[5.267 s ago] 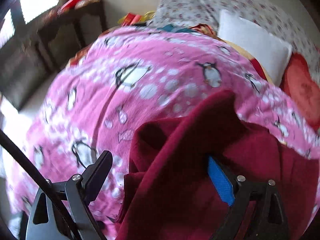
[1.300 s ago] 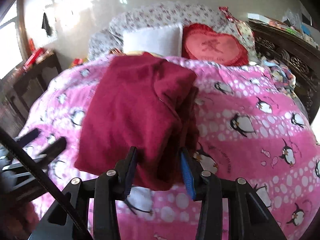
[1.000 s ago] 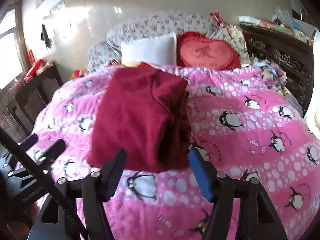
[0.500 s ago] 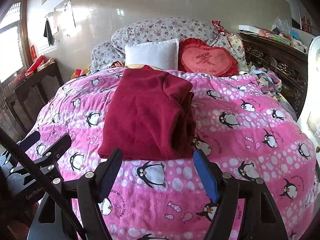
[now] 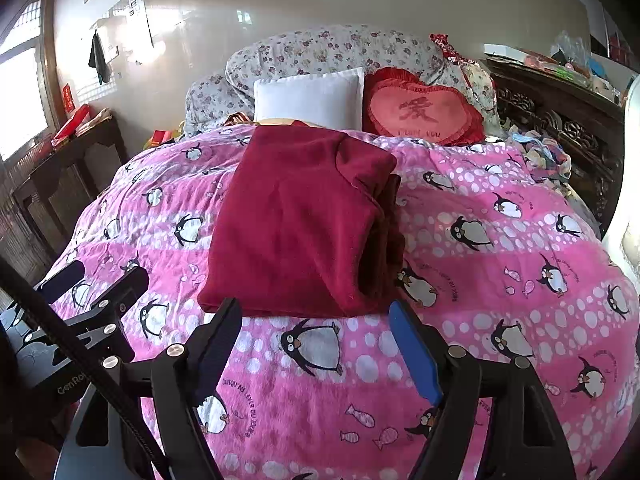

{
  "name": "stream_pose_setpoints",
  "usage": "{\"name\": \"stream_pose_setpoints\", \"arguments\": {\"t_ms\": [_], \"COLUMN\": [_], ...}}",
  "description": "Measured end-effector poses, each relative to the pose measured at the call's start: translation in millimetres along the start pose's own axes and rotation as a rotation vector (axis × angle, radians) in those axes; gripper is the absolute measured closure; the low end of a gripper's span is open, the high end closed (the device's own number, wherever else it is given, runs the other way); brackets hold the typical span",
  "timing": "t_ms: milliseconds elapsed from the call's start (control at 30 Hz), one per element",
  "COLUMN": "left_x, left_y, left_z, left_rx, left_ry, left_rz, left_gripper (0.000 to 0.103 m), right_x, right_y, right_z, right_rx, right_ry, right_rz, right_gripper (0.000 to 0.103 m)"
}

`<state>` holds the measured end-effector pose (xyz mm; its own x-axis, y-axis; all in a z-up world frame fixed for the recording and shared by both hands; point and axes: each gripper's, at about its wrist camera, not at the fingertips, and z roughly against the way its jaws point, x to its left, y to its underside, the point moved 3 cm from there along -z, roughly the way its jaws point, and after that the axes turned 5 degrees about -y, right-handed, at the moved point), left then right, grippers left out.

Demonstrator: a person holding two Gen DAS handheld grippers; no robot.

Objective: Fold small clothes

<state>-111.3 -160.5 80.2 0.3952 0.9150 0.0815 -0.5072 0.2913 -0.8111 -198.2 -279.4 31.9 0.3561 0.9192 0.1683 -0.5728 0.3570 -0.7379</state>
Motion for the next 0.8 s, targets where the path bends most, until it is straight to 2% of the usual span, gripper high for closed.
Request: {"name": "stream_pose_setpoints", "arguments": {"t_ms": [533,700,800], "left_x": [-5.3,-8.5,-7.6], "left_y": [-11.4,-24.9,-37.9], "left_z": [-42.3,-65.6,-79.5], "left_rx": [0.055,0.081,0.105], "left_ry": [0.01,0.045,0.113], "left_rz": [-0.015,-0.023,0.012], "left_gripper": [0.01,0.01,0.009], "right_x": [-17.3,-45.9,-65.4], "right_y": [-21.9,-37.0,-47.5], "right_z": [-37.4,-55.9,-64.1], "right_rx": [0.027,0.032,0.025], "right_ry": [0.009,0.029,0.023], "right_rz": [-0.023,-0.067,-0.104], "right_gripper": [0.018,0.014,0.011]}}
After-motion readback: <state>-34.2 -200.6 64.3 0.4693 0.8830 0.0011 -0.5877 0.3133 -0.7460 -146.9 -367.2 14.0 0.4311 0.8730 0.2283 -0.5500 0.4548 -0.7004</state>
